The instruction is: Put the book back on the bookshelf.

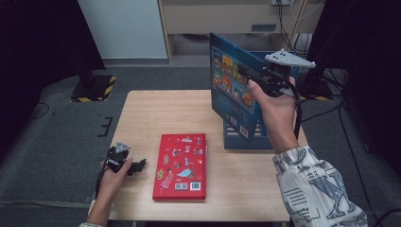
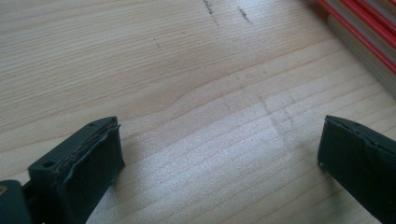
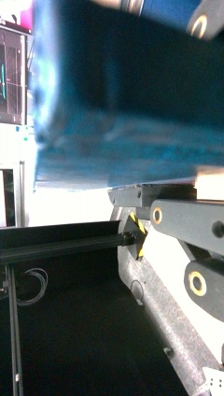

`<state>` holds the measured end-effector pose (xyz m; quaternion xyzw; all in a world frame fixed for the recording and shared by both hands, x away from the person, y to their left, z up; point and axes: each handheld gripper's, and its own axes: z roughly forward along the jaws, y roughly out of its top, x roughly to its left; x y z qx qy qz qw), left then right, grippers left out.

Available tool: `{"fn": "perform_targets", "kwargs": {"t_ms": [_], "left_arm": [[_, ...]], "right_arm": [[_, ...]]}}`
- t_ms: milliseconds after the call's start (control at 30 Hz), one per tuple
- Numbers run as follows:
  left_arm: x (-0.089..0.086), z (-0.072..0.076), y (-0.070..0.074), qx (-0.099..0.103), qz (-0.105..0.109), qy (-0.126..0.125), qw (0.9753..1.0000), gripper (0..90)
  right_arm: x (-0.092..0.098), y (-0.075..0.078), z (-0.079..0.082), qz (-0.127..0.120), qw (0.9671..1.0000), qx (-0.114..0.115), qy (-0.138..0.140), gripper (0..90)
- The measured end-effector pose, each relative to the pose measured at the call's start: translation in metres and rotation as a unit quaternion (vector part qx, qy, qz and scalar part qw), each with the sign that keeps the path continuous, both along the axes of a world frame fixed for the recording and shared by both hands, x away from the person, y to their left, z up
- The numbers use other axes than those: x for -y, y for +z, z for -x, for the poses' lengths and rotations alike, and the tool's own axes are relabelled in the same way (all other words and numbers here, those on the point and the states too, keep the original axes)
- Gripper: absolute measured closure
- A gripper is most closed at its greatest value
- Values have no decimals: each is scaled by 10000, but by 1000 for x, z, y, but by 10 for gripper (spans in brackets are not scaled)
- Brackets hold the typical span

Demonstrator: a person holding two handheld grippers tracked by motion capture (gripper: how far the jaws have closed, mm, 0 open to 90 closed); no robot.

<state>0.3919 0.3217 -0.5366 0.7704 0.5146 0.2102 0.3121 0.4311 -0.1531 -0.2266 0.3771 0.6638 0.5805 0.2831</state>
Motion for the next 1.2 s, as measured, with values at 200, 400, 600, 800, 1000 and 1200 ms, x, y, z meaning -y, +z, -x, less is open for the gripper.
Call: {"fn": "perform_targets", "kwargs": {"t_ms": [200,400,600,800,1000,1200], "left_arm": [[0,0,0,1,1,1,10000,0],[0,0,0,-2,-9,-9,10000,0],[0,0,0,-2,-8,-8,10000,0],[0,0,0,-1,-8,-9,10000,0],[0,0,0,-1,-9,-11,10000,0],[0,0,0,1,-10,-14,10000,0]], "right_arm": [[8,2,2,-7,10000,12,-79,817],[16,2,2,25,9998,1,-173,817],[23,2,2,40,9997,-6,-257,817],[33,-4,3,28,9993,-42,-371,817],[39,-8,0,33,9988,-79,-488,817],[40,-9,-5,12,9979,-105,-632,817]]}}
